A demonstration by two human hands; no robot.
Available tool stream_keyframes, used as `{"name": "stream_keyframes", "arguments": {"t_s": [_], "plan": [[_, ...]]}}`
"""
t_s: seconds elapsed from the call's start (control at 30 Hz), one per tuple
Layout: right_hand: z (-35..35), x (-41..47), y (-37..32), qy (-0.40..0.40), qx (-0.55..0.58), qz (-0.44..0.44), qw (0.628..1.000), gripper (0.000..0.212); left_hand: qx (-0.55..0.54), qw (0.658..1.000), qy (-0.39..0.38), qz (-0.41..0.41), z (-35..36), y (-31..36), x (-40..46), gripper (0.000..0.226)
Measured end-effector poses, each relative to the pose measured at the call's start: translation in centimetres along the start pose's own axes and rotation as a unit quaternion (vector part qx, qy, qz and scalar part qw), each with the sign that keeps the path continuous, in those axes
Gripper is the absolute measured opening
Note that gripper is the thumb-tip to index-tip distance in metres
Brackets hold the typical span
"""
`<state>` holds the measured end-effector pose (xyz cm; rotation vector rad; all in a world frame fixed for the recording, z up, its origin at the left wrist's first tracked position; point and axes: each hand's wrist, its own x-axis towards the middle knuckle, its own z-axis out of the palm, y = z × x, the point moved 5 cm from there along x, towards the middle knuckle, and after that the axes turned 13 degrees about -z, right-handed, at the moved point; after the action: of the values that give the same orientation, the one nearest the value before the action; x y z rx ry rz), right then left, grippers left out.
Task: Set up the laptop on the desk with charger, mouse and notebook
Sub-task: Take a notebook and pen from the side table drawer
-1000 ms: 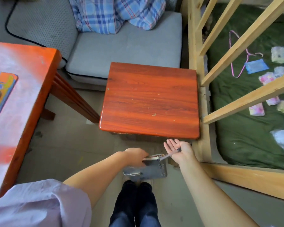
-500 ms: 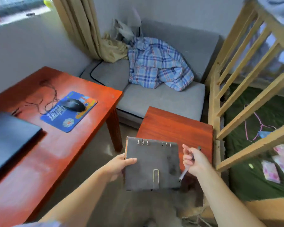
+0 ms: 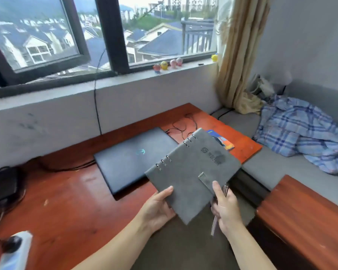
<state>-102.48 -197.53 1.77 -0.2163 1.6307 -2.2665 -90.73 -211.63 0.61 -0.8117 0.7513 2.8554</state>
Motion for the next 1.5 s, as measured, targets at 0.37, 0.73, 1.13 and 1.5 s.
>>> {"name": "stream_keyframes", "arguments": {"t_s": [0.37, 0.73, 1.13, 1.5], "plan": [[18.3, 0.2, 5.6, -0.371, -0.104, 0.109, 0.916, 0.020, 0.105, 0.973, 0.158, 0.134, -14.9, 10.2, -15.9, 0.030], [28.6, -3.7, 18.9, -0.467, -0.419, -0.005, 0.778, 0.025, 0.059, 0.836, 0.527, 0.138, -27.9, 8.8, -17.7, 0.025], [31.2, -3.2, 21.7, -0.479, -0.522, -0.042, 0.705, 0.033, 0.223, 0.718, 0.657, 0.055, -31.8, 10.1, -17.3, 0.031], [33.1, -5.1, 18.9, -0.515, -0.569, -0.045, 0.639, 0.021, 0.277, 0.706, 0.650, 0.038, -31.6, 10.0, -17.2, 0.046]]}}
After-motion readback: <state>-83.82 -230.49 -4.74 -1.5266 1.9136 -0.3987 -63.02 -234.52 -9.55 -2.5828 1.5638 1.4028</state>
